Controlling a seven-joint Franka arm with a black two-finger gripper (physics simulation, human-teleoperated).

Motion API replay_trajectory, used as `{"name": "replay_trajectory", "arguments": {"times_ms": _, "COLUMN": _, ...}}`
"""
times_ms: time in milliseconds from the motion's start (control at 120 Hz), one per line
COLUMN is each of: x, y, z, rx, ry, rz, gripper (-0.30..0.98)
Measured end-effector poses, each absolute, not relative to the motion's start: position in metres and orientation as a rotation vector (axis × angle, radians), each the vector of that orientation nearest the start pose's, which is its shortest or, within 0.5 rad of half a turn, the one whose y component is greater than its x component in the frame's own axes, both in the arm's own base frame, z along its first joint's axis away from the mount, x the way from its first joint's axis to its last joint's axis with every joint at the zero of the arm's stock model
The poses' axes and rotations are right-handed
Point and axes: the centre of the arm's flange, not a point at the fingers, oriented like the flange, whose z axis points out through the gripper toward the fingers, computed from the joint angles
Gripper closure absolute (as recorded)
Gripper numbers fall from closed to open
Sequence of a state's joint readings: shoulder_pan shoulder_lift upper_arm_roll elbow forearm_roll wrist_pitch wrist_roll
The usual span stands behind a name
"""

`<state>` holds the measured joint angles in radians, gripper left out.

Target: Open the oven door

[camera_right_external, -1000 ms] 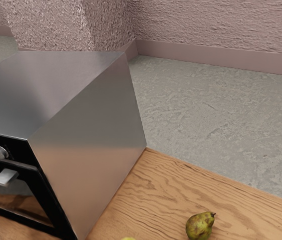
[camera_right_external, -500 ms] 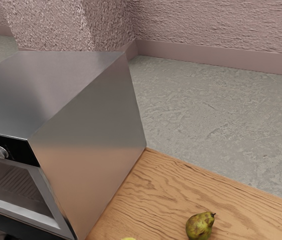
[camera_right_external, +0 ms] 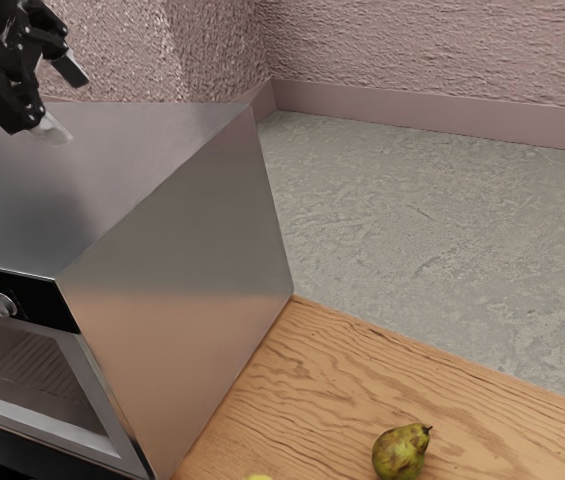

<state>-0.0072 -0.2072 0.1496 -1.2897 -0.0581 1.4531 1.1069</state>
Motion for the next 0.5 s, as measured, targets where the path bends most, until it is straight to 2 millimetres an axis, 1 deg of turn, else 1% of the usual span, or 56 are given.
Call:
{"name": "replay_trajectory", "arguments": {"times_ms": 25, "x": 0.447, "y": 0.057, "z": 0.832, "rx": -2.633, "ry": 1.393, "rz": -0.493, "gripper": 0.0}}
{"name": "replay_trajectory", "arguments": {"times_ms": 58, "x": 0.46, "y": 0.041, "z": 0.822, "rx": -2.667, "ry": 1.391, "rz": -0.469, "gripper": 0.0}}
{"name": "replay_trajectory", "arguments": {"times_ms": 133, "x": 0.478, "y": 0.009, "z": 0.809, "rx": -2.723, "ry": 1.374, "rz": -0.445, "gripper": 0.0}}
{"name": "replay_trajectory", "arguments": {"times_ms": 192, "x": 0.487, "y": -0.003, "z": 0.801, "rx": -2.769, "ry": 1.33, "rz": -0.436, "gripper": 0.0}}
{"name": "replay_trajectory", "arguments": {"times_ms": 242, "x": 0.496, "y": -0.007, "z": 0.792, "rx": -2.813, "ry": 1.277, "rz": -0.426, "gripper": 0.0}}
{"name": "replay_trajectory", "arguments": {"times_ms": 317, "x": 0.506, "y": -0.007, "z": 0.78, "rx": -2.875, "ry": 1.188, "rz": -0.405, "gripper": 0.0}}
{"name": "replay_trajectory", "arguments": {"times_ms": 342, "x": 0.512, "y": -0.007, "z": 0.769, "rx": -2.902, "ry": 1.159, "rz": -0.377, "gripper": 0.0}}
{"name": "replay_trajectory", "arguments": {"times_ms": 375, "x": 0.525, "y": -0.005, "z": 0.751, "rx": -2.937, "ry": 1.119, "rz": -0.331, "gripper": 0.0}}
{"name": "replay_trajectory", "arguments": {"times_ms": 458, "x": 0.54, "y": -0.004, "z": 0.729, "rx": -2.996, "ry": 1.022, "rz": -0.28, "gripper": 0.0}}
{"name": "replay_trajectory", "arguments": {"times_ms": 500, "x": 0.553, "y": -0.003, "z": 0.707, "rx": -3.038, "ry": 0.961, "rz": -0.215, "gripper": 0.0}}
